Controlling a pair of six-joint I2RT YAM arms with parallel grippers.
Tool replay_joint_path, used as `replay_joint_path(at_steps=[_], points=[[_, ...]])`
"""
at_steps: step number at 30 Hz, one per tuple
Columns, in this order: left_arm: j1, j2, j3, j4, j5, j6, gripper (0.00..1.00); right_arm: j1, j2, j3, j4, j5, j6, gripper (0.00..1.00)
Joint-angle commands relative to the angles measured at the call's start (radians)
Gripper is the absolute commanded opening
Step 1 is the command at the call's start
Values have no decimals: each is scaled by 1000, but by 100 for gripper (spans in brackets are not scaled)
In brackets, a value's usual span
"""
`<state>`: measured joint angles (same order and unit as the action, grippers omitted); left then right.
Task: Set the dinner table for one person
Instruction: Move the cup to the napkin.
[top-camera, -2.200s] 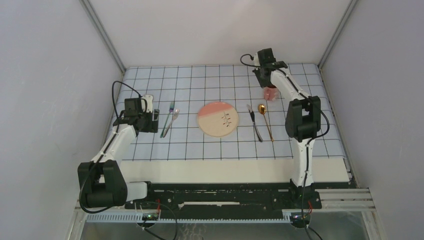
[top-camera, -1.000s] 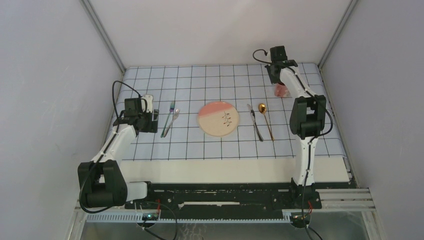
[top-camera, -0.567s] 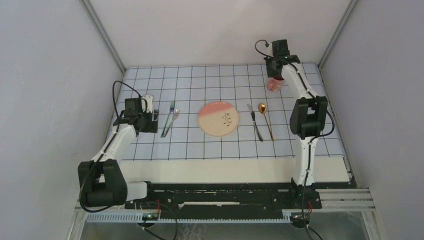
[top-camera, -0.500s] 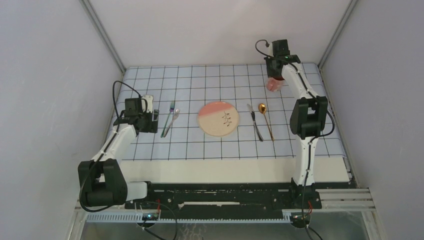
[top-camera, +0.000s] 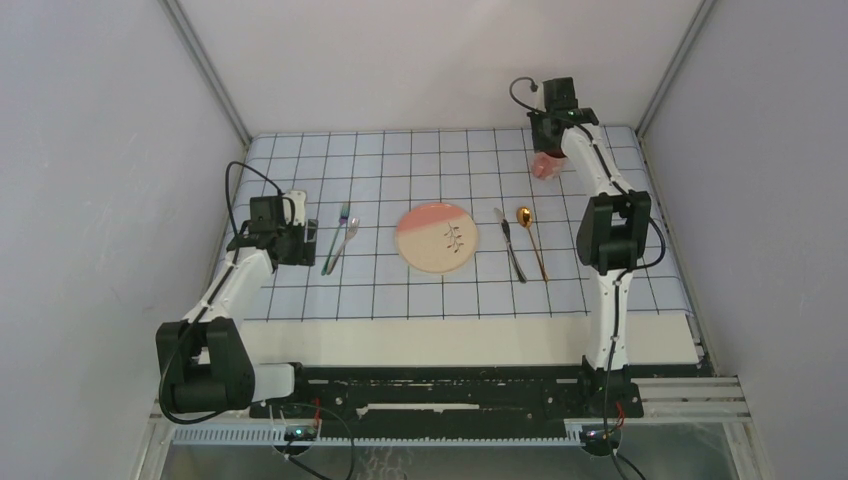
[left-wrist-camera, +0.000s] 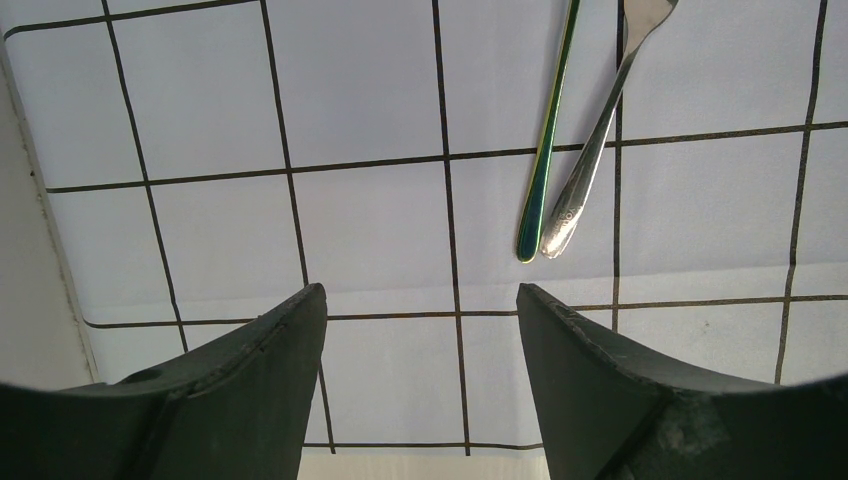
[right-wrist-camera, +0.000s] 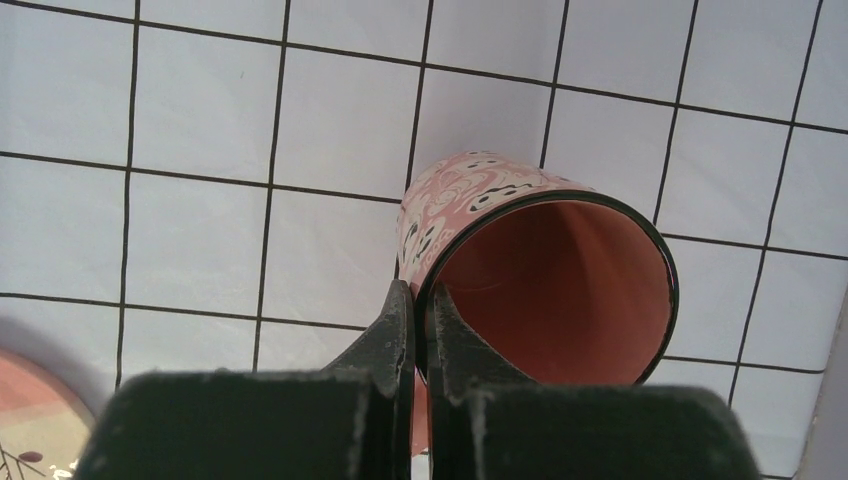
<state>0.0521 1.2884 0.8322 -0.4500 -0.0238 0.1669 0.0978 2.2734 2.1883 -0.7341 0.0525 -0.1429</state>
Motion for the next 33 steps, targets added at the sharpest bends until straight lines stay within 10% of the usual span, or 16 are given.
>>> replay_joint_path(at_steps=[1, 14, 21, 33], points=[[3, -12, -21, 27, -10, 22, 75, 2, -3, 77, 70, 24, -16, 0], [2, -16, -21, 24, -7, 23, 75, 35, 38, 92, 41, 46, -48, 1], [2, -6, -18, 22, 15, 27, 75, 39, 31, 120, 9, 35, -34, 44], [-17, -33, -15, 14, 75, 48, 75, 79, -99, 150, -33, 27, -31, 50]])
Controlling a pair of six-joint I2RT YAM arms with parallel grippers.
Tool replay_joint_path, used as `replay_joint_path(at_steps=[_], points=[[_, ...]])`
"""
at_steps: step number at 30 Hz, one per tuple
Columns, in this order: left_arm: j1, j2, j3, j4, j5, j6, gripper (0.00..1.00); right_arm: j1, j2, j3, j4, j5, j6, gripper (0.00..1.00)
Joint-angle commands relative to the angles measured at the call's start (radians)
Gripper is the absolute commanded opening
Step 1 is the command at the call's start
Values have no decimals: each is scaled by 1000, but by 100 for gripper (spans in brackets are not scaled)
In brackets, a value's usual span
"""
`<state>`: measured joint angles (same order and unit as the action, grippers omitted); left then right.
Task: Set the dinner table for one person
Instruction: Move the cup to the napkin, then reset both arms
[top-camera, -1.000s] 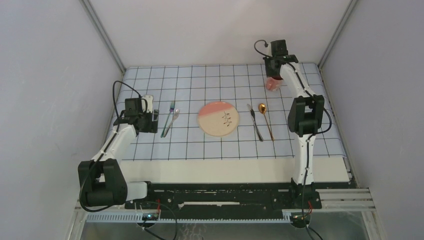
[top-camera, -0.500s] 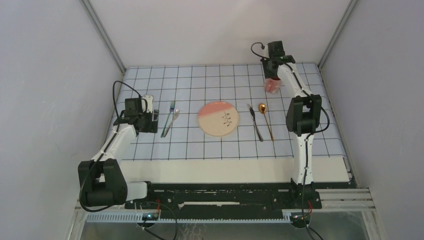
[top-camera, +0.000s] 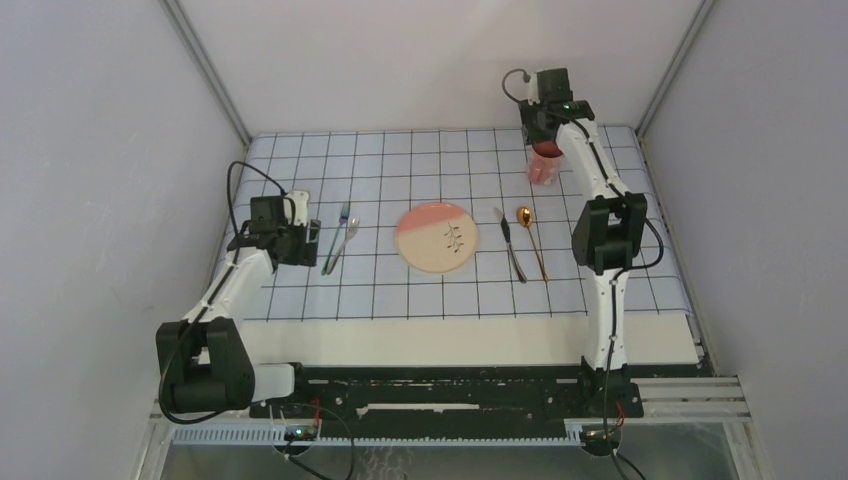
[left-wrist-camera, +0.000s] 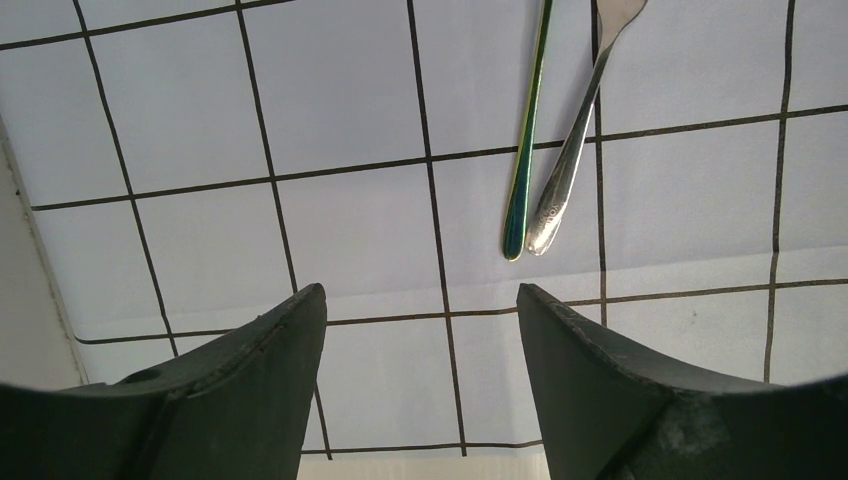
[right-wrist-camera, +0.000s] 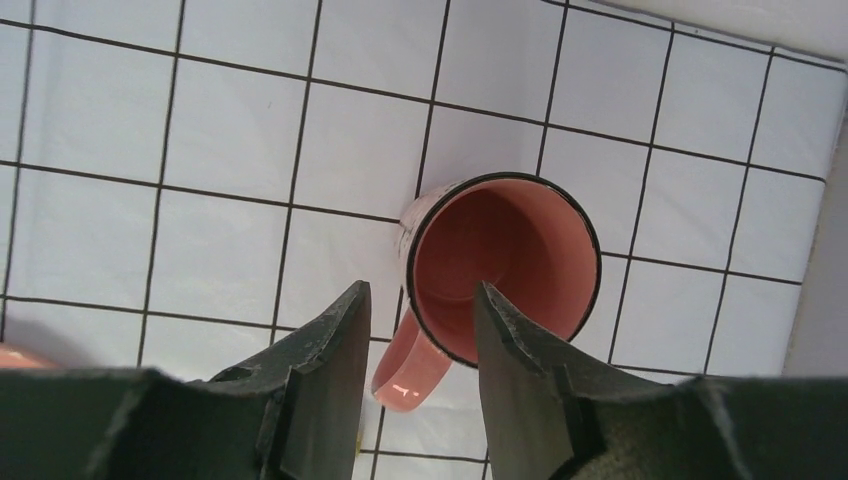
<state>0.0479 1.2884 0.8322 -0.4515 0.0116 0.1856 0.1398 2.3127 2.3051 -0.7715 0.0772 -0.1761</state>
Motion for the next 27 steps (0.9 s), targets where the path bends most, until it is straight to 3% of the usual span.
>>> replay_joint_path(at_steps=[1, 5, 11, 19, 27], points=[[-22, -34, -12, 16, 43, 32, 75, 51, -160, 21, 5, 2, -2, 50], [-90, -4, 34, 25, 23, 49, 75, 140, -275, -105, 45, 15, -15, 45], [-207, 146, 136, 48, -11, 43, 72, 239, -477, -368, 144, 47, -9, 0], [-214, 306, 221, 73, -54, 25, 70, 210, -719, -653, 231, 78, -31, 0], [-232, 382, 280, 100, -94, 43, 71, 173, -864, -816, 248, 104, -54, 0]])
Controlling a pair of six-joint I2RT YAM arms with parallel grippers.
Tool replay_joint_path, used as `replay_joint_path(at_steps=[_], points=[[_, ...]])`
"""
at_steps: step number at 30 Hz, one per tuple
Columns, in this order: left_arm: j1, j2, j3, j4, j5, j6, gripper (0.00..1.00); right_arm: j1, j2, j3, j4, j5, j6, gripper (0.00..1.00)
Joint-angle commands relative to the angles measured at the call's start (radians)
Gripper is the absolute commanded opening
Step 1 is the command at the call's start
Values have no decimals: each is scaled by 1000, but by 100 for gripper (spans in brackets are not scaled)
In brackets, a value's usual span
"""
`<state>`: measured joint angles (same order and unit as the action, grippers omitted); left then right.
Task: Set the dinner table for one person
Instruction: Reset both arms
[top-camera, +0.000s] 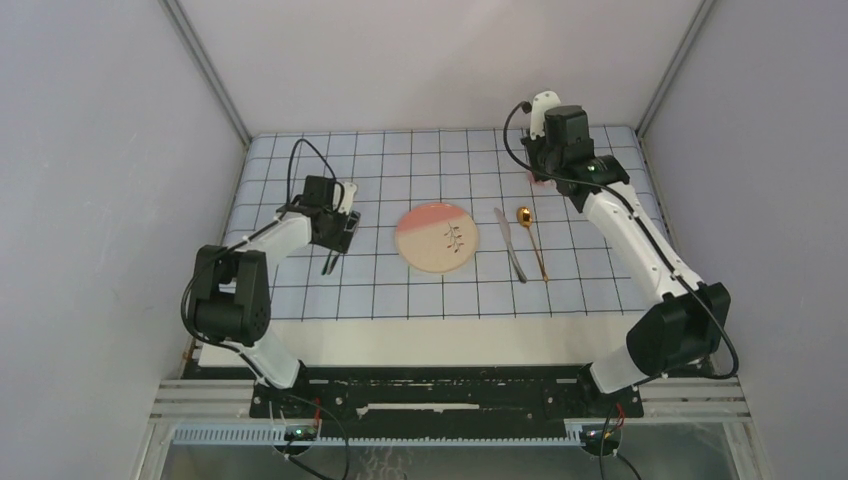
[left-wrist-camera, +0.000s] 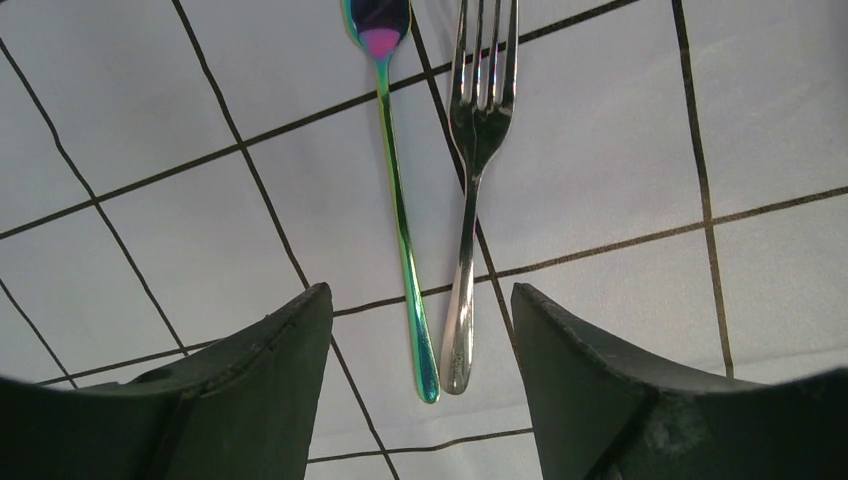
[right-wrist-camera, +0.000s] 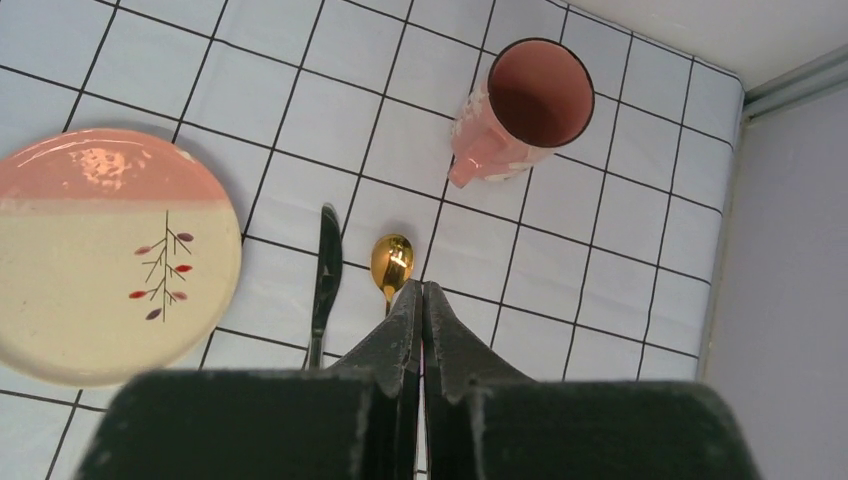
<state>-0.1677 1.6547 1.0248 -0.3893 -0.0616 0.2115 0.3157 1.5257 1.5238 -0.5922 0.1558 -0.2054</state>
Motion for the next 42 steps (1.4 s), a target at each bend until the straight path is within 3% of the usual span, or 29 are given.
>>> replay_joint_path(at_steps=[1, 11, 17, 21, 29, 31, 34, 35, 42], points=[[-27, 23, 95, 32, -24, 16, 71, -5, -85, -44, 70, 24, -22, 0], [-73, 35, 72, 4, 24, -16, 70, -12, -112, -52, 66, 37, -32, 0], [-85, 88, 114, -15, -52, 12, 64, -12, -130, -67, 79, 31, -30, 0], [-86, 91, 156, -86, -16, -14, 46, -13, -141, -70, 75, 40, -41, 0], [-87, 21, 116, -67, -33, -12, 43, -12, -158, -101, 88, 47, -50, 0], [-85, 13, 114, -64, -61, -8, 33, -10, -161, -106, 89, 55, -45, 0], [-82, 9, 112, -58, -108, -1, 4, -10, -169, -121, 102, 55, -51, 0], [-81, 8, 109, -57, -110, -2, 1, -11, -169, -123, 103, 52, -51, 0], [-79, 23, 98, -57, -131, 5, 0, -10, -182, -126, 100, 47, -46, 0]])
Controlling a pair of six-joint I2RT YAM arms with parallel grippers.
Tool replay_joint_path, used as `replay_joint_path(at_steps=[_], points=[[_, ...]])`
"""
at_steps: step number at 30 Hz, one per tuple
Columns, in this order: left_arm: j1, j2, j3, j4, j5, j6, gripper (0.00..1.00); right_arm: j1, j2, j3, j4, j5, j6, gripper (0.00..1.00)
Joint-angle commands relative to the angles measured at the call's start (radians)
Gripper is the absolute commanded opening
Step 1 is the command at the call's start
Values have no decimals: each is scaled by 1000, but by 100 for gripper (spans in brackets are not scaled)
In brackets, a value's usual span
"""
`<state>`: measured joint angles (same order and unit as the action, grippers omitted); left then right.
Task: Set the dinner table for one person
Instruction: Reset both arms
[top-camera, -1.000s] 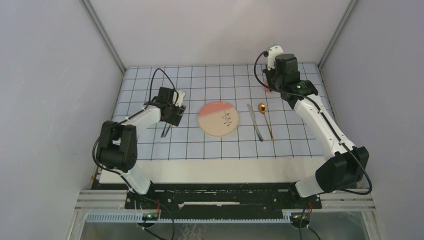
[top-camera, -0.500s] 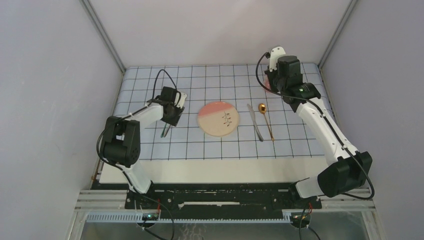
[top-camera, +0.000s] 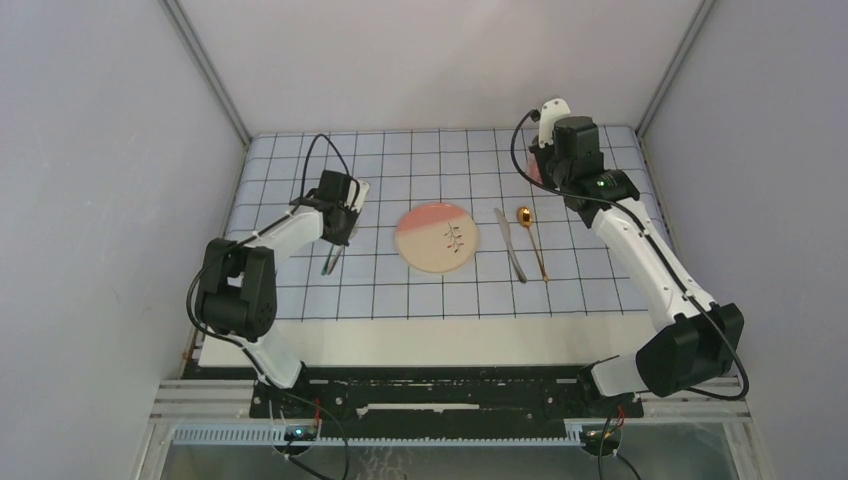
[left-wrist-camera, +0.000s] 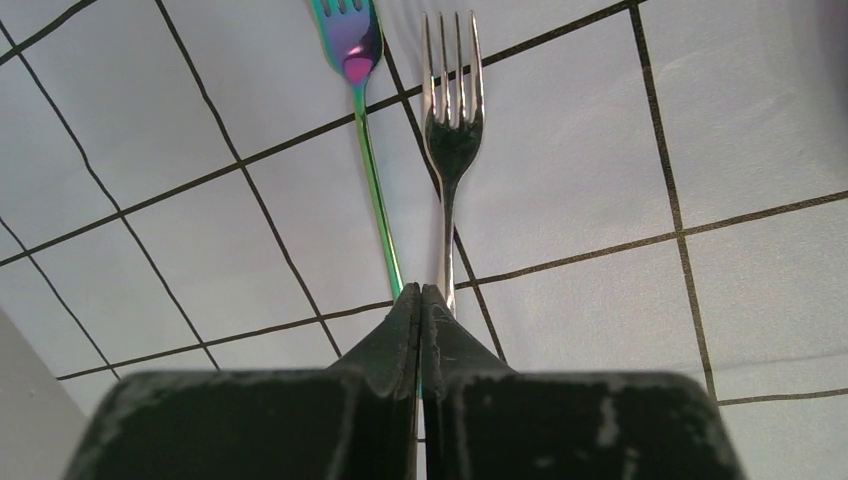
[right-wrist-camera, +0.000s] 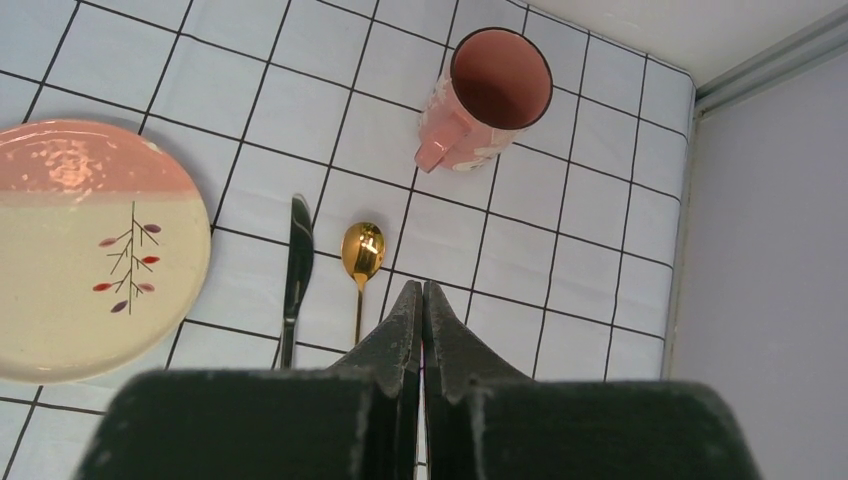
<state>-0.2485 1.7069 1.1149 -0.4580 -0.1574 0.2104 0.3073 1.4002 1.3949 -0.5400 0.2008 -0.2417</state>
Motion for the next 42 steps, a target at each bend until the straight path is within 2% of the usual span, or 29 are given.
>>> replay_joint_path(at_steps=[1, 16, 32, 42], points=[[4, -22, 5, 10, -42, 6, 0, 1, -60, 0, 48, -2, -12, 0], [11, 125, 112, -94, -32, -24, 0, 35, -112, -13, 50, 7, -22, 0], [11, 139, 130, -116, -28, -31, 0, 61, -136, -21, 54, 29, -43, 0], [5, 185, 201, -199, -15, -51, 0, 66, -155, -19, 53, 40, -56, 0]])
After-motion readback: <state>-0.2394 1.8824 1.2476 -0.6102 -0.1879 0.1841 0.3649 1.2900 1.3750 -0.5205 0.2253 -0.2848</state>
